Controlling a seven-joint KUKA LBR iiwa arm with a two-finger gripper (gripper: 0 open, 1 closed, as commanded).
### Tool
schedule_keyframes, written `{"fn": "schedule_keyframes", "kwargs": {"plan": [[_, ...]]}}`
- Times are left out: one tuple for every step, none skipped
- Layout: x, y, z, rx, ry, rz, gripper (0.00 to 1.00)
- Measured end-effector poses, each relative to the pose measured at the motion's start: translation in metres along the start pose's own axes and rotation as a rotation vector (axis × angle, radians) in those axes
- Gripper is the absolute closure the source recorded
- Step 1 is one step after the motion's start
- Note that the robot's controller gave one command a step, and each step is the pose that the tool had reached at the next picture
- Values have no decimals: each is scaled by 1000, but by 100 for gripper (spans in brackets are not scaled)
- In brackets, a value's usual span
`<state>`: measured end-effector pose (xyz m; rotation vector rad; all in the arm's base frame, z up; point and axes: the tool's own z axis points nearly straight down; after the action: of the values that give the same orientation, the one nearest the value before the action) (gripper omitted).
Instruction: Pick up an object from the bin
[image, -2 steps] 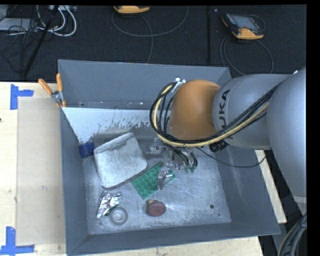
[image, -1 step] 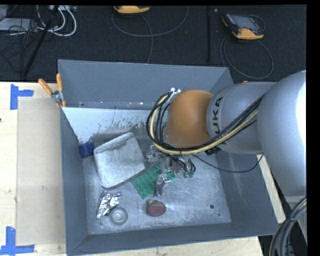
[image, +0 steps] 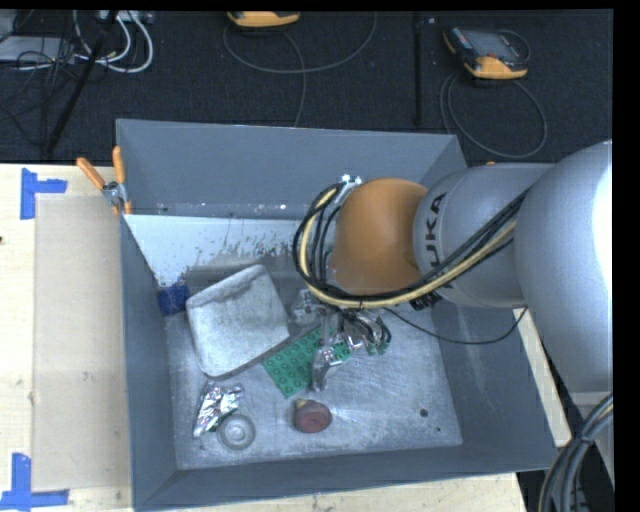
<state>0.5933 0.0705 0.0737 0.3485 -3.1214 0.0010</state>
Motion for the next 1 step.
{"fn": "schedule_keyframes", "kwargs": {"plan": [[0,0,-2,0,1,0,100]]}}
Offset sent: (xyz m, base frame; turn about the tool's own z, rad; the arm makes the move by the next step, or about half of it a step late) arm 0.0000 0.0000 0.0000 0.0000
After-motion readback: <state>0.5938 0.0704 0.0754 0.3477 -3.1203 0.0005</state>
